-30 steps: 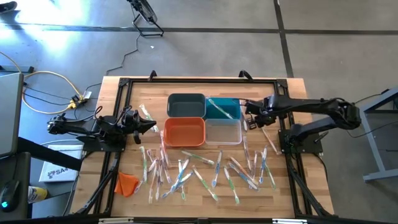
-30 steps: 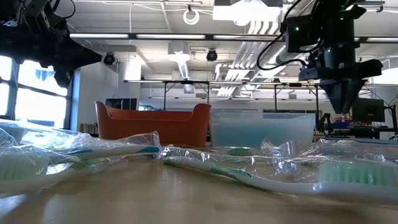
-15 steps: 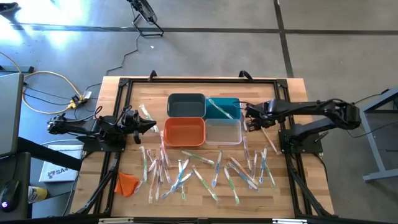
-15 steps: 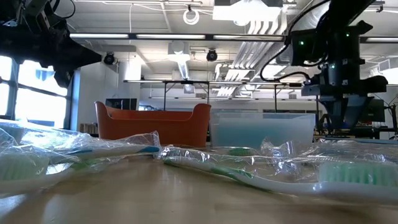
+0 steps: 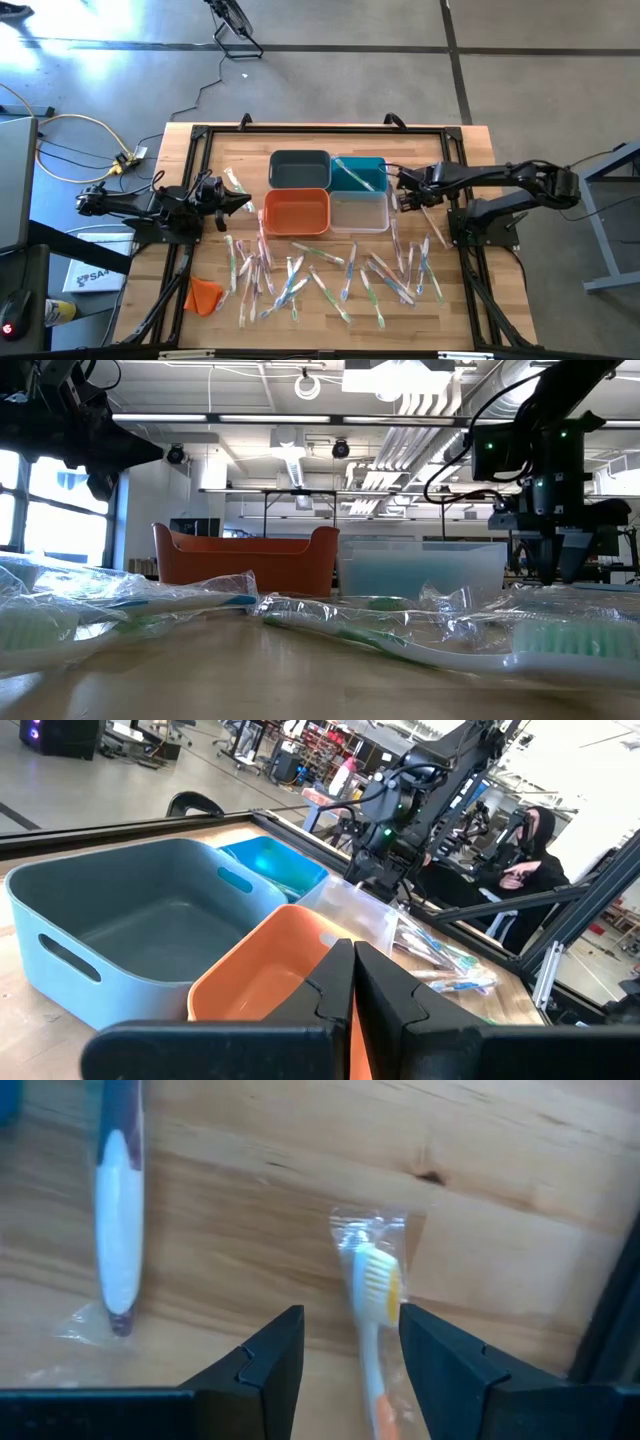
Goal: Pick & Place Toothbrushes
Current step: Put the orange toothbrush into the orange bin
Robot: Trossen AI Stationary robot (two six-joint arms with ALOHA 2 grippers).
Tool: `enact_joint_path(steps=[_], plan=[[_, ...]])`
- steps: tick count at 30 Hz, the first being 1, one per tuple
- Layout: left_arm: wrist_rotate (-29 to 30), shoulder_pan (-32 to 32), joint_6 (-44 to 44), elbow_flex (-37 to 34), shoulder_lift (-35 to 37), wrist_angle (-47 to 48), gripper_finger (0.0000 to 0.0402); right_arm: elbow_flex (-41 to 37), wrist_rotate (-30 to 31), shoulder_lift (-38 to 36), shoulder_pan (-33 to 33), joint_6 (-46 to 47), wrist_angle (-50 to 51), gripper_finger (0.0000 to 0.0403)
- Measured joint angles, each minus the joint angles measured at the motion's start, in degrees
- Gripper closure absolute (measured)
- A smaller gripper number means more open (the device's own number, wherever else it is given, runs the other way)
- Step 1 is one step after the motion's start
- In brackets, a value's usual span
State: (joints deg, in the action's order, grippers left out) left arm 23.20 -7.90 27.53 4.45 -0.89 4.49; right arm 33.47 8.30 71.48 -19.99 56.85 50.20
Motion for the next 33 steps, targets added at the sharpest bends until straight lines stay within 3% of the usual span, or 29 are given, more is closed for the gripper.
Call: enact_joint_path(steps=[28,33], plan=[[0.0,0.0,-0.2,0.0,0.0,0.1,0.0392,-6.2,-0.8,-0.2,0.0,-0.1,-8.7,0.0246],[0.0,0.0,-0.2,0.0,0.0,0.1,0.0392,-6.2,-1.0,-0.1,0.0,0.2,-9.3,0.0274]])
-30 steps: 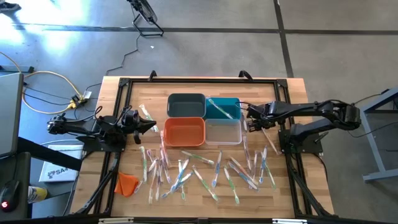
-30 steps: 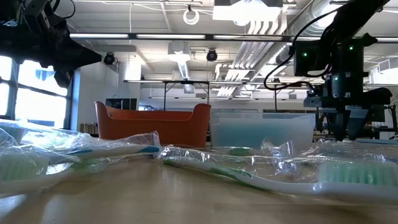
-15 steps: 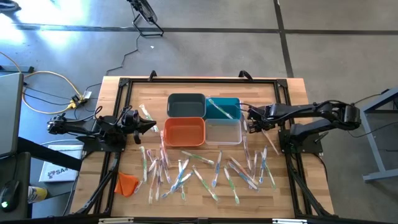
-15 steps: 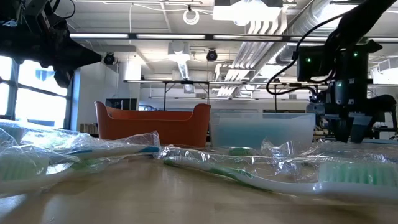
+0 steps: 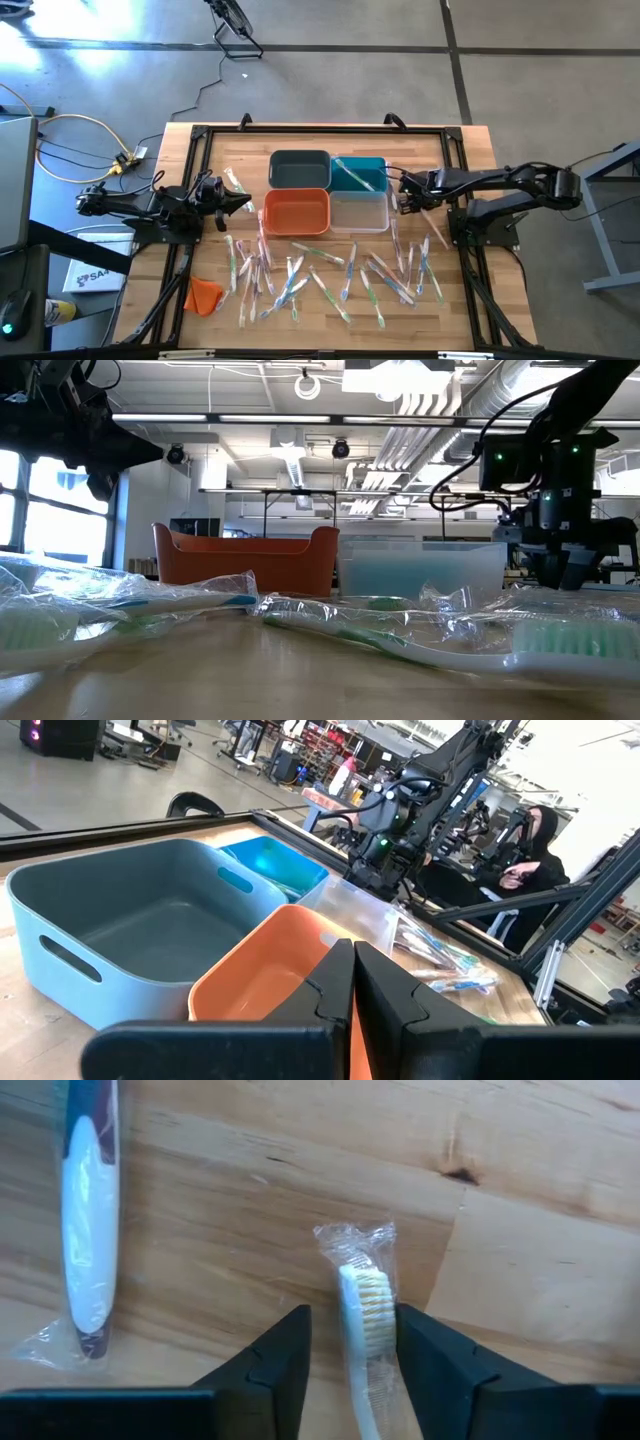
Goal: Pick & Place Toothbrushes
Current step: Put the orange toothbrush into the orange bin
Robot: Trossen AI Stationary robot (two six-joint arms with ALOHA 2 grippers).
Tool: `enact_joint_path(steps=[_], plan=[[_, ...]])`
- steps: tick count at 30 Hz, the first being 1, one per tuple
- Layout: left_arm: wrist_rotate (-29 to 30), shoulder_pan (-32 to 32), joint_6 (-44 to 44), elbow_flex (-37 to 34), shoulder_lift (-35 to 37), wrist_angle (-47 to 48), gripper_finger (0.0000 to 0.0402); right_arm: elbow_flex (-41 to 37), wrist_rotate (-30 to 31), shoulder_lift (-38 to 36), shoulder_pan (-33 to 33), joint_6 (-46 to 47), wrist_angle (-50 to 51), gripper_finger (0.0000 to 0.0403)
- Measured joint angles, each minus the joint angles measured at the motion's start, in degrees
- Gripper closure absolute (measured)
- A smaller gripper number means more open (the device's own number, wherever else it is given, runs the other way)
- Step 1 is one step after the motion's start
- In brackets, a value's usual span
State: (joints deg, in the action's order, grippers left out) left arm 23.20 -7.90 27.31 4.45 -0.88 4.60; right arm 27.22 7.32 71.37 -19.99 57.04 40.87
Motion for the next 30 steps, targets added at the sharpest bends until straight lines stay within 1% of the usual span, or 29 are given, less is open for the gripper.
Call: enact_joint_path(steps=[7,12,18,22,25,30], plan=[[0.0,0.0,0.0,0.0,0.0,0.0,0.0392,0.0,-0.2,0.0,0.0,0.1,-0.9,0.0345],[0.0,0.0,0.0,0.0,0.0,0.0,0.0392,0.0,-0.1,0.0,0.0,0.1,-0.9,0.0374],[0.0,0.0,0.2,0.0,0.0,0.0,0.0392,0.0,-0.1,0.0,0.0,-0.2,-0.9,0.0388],[0.0,0.0,3.4,0.0,0.0,-0.1,0.0392,0.0,-0.7,-0.8,0.0,-1.6,-0.8,0.039],[0.0,0.0,5.4,0.0,0.0,-0.1,0.0392,0.3,-2.0,-2.1,0.0,-1.8,-0.2,0.039],[0.0,0.0,6.6,0.0,0.0,-0.8,0.0392,2.1,-2.0,-5.2,0.0,-2.4,-0.4,0.039]])
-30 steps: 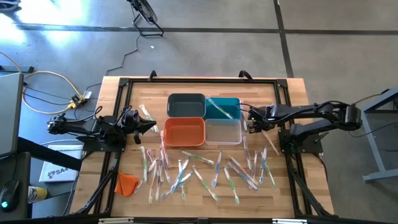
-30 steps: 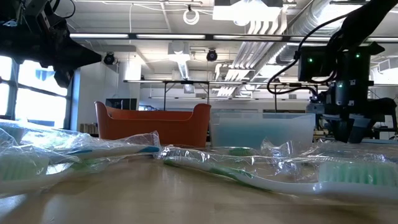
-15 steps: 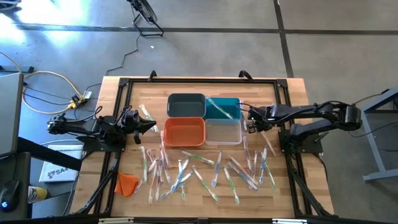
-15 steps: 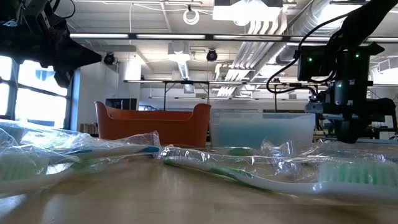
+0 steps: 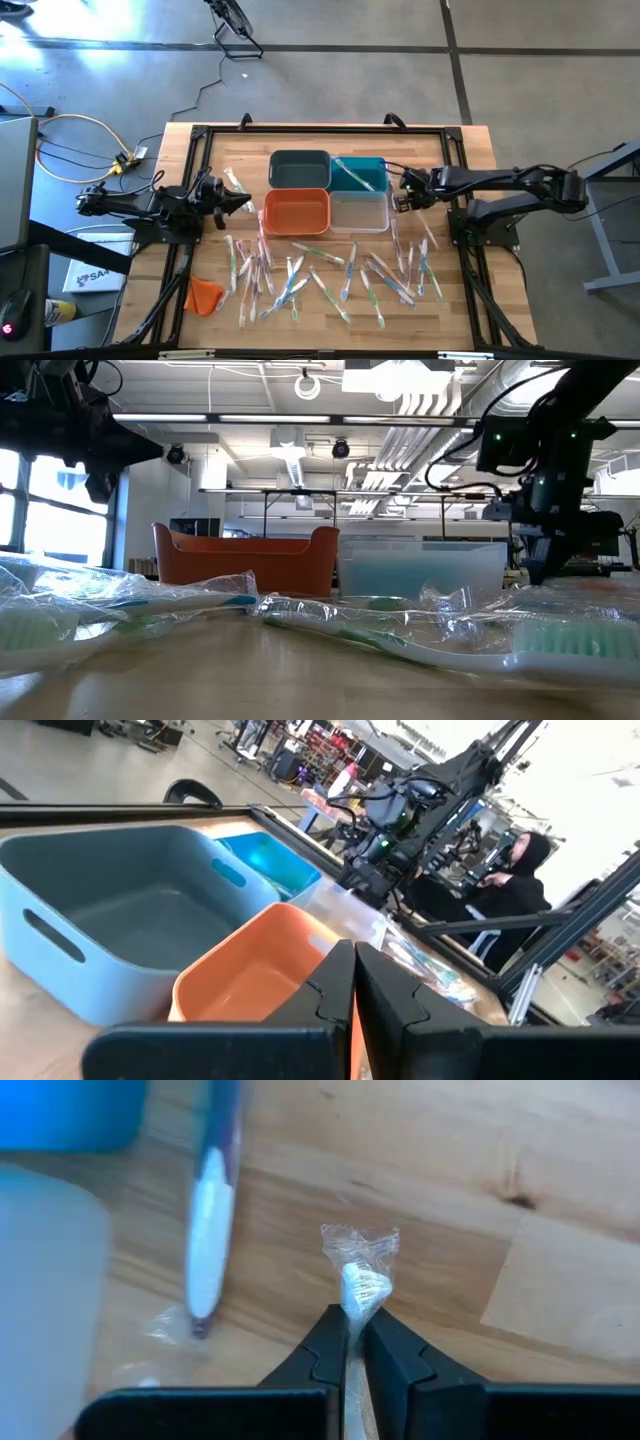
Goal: Pick & Place Toothbrushes
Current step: Put the orange toothbrush into the orange bin
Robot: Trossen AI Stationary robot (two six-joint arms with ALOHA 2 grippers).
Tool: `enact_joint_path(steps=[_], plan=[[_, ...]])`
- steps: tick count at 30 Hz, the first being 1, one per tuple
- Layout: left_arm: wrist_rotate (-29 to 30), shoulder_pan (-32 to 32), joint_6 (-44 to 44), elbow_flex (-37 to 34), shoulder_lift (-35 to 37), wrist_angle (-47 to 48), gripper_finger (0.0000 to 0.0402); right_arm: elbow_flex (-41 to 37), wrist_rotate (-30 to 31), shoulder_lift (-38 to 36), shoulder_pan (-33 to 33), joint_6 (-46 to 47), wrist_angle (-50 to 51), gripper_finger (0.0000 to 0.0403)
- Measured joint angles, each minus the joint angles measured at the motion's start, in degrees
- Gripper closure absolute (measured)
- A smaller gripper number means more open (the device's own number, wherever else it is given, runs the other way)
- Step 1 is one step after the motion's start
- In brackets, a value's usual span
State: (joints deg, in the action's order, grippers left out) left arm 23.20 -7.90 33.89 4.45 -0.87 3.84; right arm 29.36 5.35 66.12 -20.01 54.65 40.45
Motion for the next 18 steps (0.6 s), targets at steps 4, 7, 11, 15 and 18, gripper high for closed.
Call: enact_joint_path(steps=[4,7,11,15,18], plan=[[0.0,0.0,2.3,0.0,0.0,-0.9,0.0392,2.2,0.1,-2.4,-0.1,-0.5,2.1,0.039],[0.0,0.0,4.0,0.0,0.0,-1.0,0.0392,4.7,0.5,-4.5,0.0,-1.0,5.4,0.039],[0.0,0.0,4.2,0.0,0.0,-1.9,0.0392,8.6,0.8,-7.1,0.0,-2.4,8.0,0.039],[0.3,0.0,4.3,0.0,0.0,-6.0,0.0392,12.9,1.3,-9.8,0.0,-3.5,7.6,0.039],[0.4,0.0,4.0,0.0,0.0,-8.8,0.0392,15.9,2.5,-11.3,0.0,-4.2,5.6,0.039]])
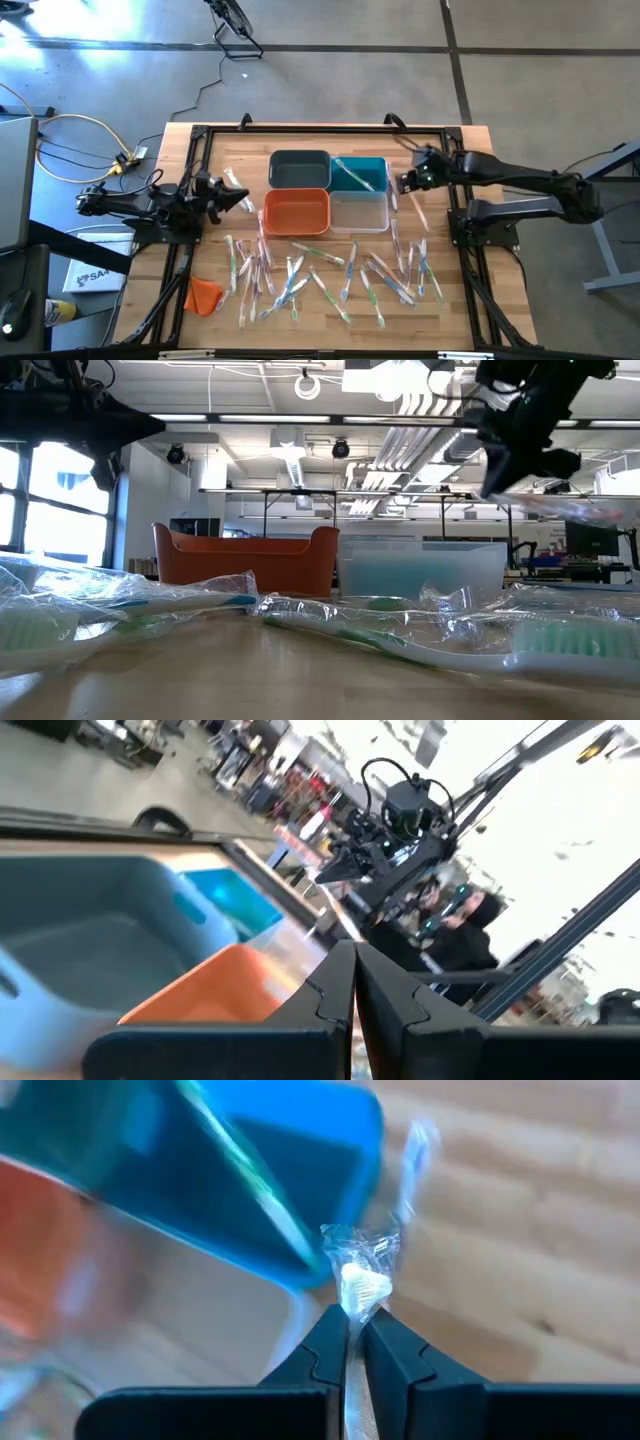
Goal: Pick & Place Toothbrushes
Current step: Put the orange toothbrush into the orange bin
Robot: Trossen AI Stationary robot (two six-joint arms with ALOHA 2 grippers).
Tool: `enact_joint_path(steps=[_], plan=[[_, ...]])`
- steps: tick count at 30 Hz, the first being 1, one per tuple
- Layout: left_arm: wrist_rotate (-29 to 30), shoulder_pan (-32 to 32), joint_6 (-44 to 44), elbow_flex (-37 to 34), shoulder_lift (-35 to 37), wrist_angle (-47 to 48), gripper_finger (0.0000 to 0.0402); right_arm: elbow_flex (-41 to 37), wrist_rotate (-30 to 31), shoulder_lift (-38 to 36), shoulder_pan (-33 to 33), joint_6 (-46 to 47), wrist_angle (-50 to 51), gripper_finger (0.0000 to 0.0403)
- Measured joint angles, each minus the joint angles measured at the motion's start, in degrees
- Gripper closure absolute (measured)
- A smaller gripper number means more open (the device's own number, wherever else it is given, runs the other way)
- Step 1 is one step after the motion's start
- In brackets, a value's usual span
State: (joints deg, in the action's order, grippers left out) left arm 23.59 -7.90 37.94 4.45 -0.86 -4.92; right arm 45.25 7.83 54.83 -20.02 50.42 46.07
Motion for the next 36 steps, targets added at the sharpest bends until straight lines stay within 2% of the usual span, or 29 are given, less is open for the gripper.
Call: enact_joint_path(steps=[9,16,25,32,36], plan=[[0.1,0.0,-0.4,0.0,0.0,-2.2,0.0392,2.6,-3.1,-1.1,0.0,-7.7,-20.1,0.039],[-0.3,0.0,-7.0,0.0,-0.1,-2.2,0.0392,2.7,-7.0,1.7,0.0,-9.9,-34.5,0.039],[-0.7,0.0,-17.1,0.0,-6.0,-3.4,0.0392,2.7,-11.5,10.6,0.0,-11.3,-51.2,0.039],[-0.4,0.0,-23.0,0.0,-12.1,-13.3,0.0392,2.7,-14.8,18.9,0.0,-11.3,-66.6,0.039],[2.6,0.0,-23.3,0.0,-14.5,-15.6,0.0392,2.7,-16.9,22.5,0.0,-11.3,-71.7,0.039]])
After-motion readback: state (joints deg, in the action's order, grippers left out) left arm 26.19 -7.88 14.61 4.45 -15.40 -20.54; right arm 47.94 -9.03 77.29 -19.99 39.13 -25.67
